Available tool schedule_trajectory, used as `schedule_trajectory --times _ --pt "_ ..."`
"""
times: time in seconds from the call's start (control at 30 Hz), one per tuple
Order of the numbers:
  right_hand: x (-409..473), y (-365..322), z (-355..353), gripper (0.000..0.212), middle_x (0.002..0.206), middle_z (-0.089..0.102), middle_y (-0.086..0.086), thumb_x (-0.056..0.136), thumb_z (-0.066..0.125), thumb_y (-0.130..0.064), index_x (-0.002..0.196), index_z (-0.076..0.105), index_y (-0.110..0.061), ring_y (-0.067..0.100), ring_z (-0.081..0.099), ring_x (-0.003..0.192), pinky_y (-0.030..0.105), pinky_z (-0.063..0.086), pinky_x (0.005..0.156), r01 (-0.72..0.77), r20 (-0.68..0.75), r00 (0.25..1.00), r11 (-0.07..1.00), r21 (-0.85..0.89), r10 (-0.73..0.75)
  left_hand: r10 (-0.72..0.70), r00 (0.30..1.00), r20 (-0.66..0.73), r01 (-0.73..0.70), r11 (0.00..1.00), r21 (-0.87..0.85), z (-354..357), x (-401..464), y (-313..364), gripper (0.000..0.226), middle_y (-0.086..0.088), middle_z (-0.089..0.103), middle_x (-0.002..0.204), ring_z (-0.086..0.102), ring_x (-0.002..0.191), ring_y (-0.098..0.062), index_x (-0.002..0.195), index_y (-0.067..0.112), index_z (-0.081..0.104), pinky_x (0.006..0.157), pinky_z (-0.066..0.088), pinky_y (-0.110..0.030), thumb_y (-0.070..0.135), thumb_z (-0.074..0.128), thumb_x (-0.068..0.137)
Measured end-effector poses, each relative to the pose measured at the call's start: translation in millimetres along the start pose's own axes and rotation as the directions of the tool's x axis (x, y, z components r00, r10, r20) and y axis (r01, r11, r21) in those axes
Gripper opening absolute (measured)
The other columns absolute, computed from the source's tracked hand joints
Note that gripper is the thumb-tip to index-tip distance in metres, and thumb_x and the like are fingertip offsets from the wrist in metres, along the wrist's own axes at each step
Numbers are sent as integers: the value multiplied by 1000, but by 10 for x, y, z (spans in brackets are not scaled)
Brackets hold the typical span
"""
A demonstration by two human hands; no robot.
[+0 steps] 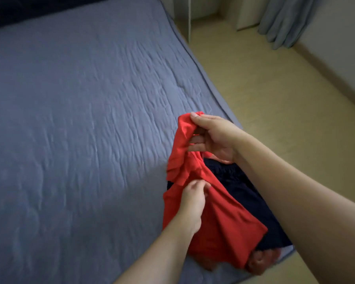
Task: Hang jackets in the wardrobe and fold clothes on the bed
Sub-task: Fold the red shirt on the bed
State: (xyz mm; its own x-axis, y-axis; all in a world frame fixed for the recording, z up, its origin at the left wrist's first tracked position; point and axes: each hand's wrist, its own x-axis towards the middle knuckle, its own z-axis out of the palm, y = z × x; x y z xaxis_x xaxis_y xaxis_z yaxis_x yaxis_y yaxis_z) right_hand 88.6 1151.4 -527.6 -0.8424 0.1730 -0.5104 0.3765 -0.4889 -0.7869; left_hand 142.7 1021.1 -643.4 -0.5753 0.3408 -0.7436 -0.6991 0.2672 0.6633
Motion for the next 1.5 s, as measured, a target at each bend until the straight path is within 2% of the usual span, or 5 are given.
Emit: schedule_trajectory --times 0.43,0.9,1.07,1.23,1.5 --pt "-1307 -921 3115 29 121 33 -4 95 58 -35 79 71 -15 14 29 115 20 24 99 317 -13 873 587 -745 -488 407 872 -272 -468 857 -215 -2445 -2185 1711 5 1 69 74 63 81 -16 71 16 69 77 46 -29 20 72 68" --pt "-2520 -1591 5329 25 76 63 2 78 50 9 89 61 -11 11 59 69 22 49 65 681 476 732 521 -515 -487 538 810 -234 -581 789 -196 -4285 -4576 2679 13 -11 63 85 57 69 -19 99 16 63 69 51 -29 6 59 92" --pt "-2376 -1368 5493 50 81 44 -8 76 71 -16 107 31 -18 21 44 70 30 32 63 687 592 564 -71 -723 -575 547 543 -637 -798 571 -190 -4772 -4808 2703 8 -5 66 94 61 80 -18 103 21 58 74 52 -37 26 57 98" --pt "-2155 -925 5531 29 96 65 9 75 57 -13 101 54 -25 34 61 92 33 43 67 514 581 725 -271 -814 -370 753 160 -638 -791 484 373 -4956 -4956 2654 18 19 58 72 51 65 5 82 27 50 64 41 -15 22 50 99" --pt "-1863 -509 5147 20 85 67 23 73 49 4 65 54 -14 38 63 85 30 38 63 309 247 882 97 -946 -401 716 127 -687 -829 457 323 -5054 -5117 2487 24 25 59 72 53 69 2 79 36 53 66 43 -13 19 48 95"
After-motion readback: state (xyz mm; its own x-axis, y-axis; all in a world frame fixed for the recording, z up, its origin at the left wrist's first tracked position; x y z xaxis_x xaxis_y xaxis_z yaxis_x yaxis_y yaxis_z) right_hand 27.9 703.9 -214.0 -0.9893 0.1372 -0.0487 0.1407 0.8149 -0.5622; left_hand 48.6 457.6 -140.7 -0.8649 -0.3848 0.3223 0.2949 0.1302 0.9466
